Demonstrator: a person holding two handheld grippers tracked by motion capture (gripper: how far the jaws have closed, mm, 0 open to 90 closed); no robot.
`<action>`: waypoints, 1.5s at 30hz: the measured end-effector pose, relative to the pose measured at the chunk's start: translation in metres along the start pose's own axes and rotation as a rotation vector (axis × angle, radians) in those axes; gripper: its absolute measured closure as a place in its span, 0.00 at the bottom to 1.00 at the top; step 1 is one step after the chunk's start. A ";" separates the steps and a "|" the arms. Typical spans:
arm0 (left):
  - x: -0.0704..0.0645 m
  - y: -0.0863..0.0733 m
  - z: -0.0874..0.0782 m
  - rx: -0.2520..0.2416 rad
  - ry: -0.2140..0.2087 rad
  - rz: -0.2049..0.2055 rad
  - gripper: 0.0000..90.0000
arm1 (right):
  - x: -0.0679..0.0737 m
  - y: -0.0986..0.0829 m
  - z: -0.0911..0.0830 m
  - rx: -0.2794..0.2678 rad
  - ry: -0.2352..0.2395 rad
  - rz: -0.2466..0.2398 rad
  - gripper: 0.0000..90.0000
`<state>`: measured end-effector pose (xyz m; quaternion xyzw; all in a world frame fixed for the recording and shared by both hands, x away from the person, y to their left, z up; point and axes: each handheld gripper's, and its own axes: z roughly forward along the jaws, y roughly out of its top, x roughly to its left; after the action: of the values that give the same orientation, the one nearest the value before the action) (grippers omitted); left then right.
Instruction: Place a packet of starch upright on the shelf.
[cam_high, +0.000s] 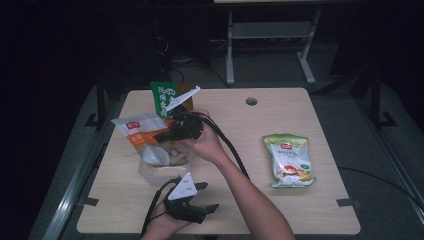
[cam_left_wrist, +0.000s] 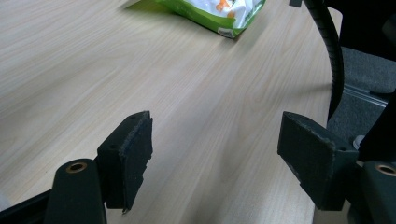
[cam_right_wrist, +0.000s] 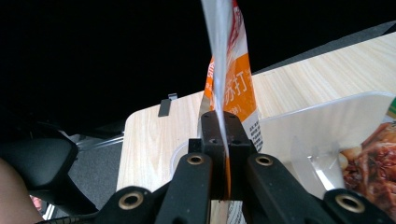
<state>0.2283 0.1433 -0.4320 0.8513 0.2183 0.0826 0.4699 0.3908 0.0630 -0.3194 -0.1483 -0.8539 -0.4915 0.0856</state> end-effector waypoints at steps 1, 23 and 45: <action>0.000 0.000 0.000 0.000 0.000 -0.002 0.29 | -0.001 -0.001 0.004 0.003 0.003 0.004 1.00; -0.001 0.000 0.001 0.003 -0.007 0.001 0.29 | -0.010 -0.026 0.030 0.024 0.044 0.053 1.00; -0.002 0.000 0.002 0.013 -0.010 0.000 0.29 | -0.010 -0.037 0.011 0.069 -0.013 0.042 0.97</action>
<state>0.2270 0.1405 -0.4335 0.8547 0.2164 0.0770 0.4655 0.3877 0.0529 -0.3583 -0.1664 -0.8675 -0.4590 0.0957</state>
